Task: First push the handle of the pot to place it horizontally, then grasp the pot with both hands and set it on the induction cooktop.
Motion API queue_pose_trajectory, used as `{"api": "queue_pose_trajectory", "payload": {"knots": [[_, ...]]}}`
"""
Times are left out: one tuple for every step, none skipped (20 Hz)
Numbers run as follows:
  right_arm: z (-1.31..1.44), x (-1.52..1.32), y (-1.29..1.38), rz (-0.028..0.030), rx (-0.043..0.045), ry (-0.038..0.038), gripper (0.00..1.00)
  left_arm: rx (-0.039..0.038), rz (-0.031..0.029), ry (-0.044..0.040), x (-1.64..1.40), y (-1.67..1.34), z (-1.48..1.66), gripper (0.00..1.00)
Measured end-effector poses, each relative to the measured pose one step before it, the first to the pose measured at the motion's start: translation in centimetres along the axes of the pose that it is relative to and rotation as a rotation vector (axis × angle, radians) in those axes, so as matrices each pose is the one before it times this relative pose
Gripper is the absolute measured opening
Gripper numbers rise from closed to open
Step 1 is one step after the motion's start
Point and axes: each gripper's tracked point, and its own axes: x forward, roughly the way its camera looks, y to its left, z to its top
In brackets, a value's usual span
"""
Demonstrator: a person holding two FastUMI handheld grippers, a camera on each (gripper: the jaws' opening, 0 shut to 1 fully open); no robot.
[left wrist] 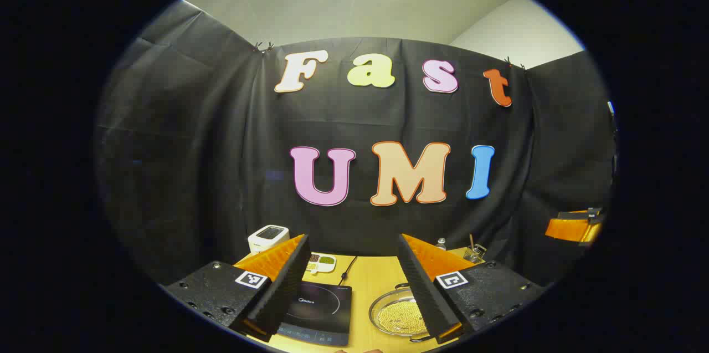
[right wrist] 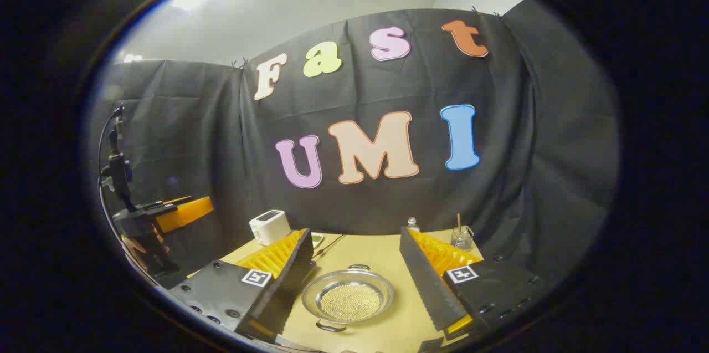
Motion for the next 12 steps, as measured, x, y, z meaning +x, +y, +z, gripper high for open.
{"api": "queue_pose_trajectory", "payload": {"knots": [[-0.086, 0.030, -0.255, -0.00766, 0.00490, 0.00043, 0.98, -0.00614, 0.00551, 0.01176, 0.104, 0.259, -0.414, 0.91], [0.236, 0.073, -0.077, -0.00235, 0.00379, -0.00176, 0.98, -0.01502, 0.00189, 0.00973, 0.008, 0.090, -0.263, 0.95], [0.240, 0.113, -0.136, -0.00298, 0.00368, -0.00549, 0.98, -0.01080, -0.00352, 0.00736, -0.073, 0.097, -0.125, 0.91], [0.229, 0.092, -0.090, -0.00149, -0.00352, -0.00238, 0.98, 0.00086, 0.00574, 0.00119, -0.066, 0.398, 0.107, 0.95], [-0.058, -0.072, -0.191, -0.00273, -0.00681, 0.00330, 0.98, 0.01868, 0.01041, -0.00328, -0.206, 0.585, 0.341, 0.95], [0.089, -0.128, -0.205, -0.00587, -0.00237, 0.00054, 0.98, 0.03118, 0.02739, -0.00574, -0.233, 0.927, 0.264, 0.95], [0.123, -0.214, -0.018, 0.00153, 0.00205, -0.00408, 0.92, 0.03767, 0.03062, -0.00960, -0.309, 0.897, 0.414, 0.90], [0.411, -0.177, 0.249, 0.00654, 0.00658, -0.00736, 0.98, 0.03153, 0.02152, -0.02000, -0.434, 0.484, 0.667, 0.95], [0.089, -0.272, 0.062, 0.00901, 0.00659, -0.00279, 0.98, 0.01889, 0.01451, -0.01175, -0.324, 0.257, 0.413, 0.95], [0.151, -0.108, -0.023, 0.00597, 0.00623, -0.00102, 0.98, 0.00671, 0.00231, -0.01111, -0.381, -0.226, 0.206, 0.91], [0.090, -0.180, -0.146, -0.00117, 0.00395, -0.00014, 0.98, -0.00025, -0.00303, -0.00612, -0.276, -0.214, 0.342, 0.95], [0.159, -0.186, -0.161, -0.00041, -0.00479, 0.00034, 0.92, 0.00370, -0.00403, -0.00551, -0.267, -0.161, 0.189, 0.94]]}}
